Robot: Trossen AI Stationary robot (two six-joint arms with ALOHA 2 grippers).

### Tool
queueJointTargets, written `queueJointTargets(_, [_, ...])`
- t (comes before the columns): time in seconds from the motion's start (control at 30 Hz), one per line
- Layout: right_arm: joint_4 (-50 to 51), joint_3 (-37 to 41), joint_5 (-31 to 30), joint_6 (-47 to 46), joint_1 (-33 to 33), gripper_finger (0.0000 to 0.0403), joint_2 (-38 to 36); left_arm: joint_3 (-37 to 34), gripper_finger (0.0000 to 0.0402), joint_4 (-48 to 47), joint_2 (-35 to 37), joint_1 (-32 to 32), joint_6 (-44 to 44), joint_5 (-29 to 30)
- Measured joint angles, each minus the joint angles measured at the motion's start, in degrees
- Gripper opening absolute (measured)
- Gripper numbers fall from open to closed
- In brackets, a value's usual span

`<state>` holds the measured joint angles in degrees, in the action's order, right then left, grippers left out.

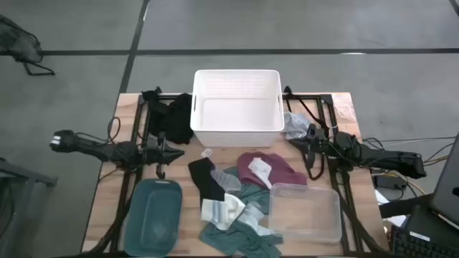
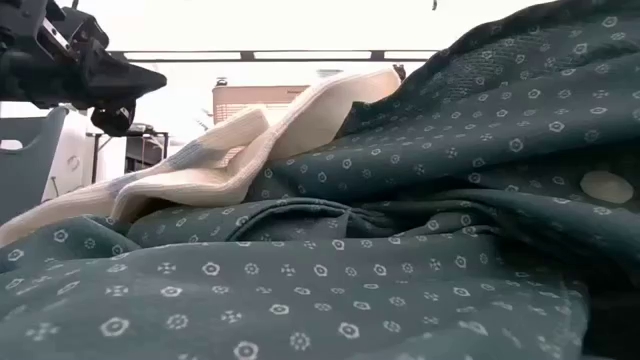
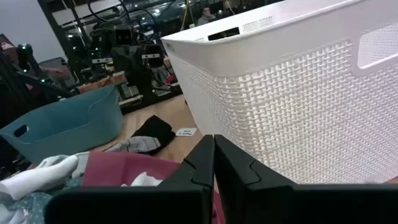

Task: Pick & Place Cloths

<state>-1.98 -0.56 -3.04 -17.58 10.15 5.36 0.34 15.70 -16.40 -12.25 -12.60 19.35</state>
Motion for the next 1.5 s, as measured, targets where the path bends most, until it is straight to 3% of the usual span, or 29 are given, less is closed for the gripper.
queueJointTargets(1.37, [-0.36, 0.0, -0.01, -0.08, 0.02, 0.0008, 0.0, 0.0, 0.0012, -0.02, 0.0, 0.0, 0.0, 0.02])
queueJointTargets(1.5, [-6.84, 0.01, -0.05, -7.94, 0.04, 0.0008, -0.02, 0.0, 0.0012, -0.02, 0.0, 0.0, 0.0, 0.01])
